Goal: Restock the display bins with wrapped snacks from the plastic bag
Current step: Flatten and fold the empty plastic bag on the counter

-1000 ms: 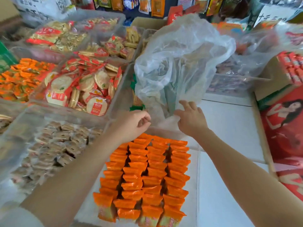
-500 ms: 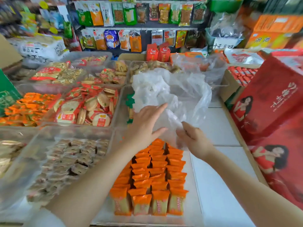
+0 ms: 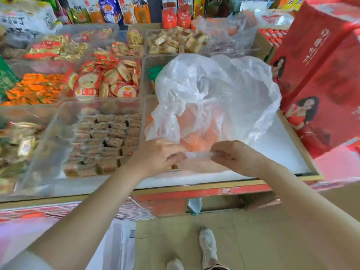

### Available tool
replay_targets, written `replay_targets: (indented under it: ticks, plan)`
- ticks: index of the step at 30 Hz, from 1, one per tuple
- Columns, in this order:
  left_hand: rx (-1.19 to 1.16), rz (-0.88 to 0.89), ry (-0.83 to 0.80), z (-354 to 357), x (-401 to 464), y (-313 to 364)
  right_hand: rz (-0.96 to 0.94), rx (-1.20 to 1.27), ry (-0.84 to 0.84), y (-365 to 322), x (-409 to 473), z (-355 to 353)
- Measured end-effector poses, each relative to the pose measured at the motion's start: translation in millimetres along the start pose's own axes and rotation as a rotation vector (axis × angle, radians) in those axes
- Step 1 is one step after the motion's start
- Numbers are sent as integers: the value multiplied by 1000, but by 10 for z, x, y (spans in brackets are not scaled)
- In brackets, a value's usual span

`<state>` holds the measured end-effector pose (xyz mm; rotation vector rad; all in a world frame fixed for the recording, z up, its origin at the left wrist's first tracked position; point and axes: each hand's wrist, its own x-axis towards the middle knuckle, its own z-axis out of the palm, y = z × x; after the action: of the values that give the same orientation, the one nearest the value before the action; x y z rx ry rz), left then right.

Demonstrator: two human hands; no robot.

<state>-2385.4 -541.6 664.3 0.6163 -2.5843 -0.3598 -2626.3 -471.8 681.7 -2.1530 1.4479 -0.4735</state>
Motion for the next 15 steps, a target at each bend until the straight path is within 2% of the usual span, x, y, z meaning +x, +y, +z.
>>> replay_targets:
  ticks: [6, 9, 12, 15]
  plan:
    - [161, -79, 52, 102, -176, 164, 86, -700, 270, 15, -232, -9]
    - [240, -89, 57, 220, -172, 197, 177, -807, 329, 130, -390, 7]
    - [282, -51, 114, 373, -26, 298, 322, -759, 135, 254, -642, 109]
    - [261, -5, 279, 490, 296, 476, 408, -441, -216, 434, -899, 239]
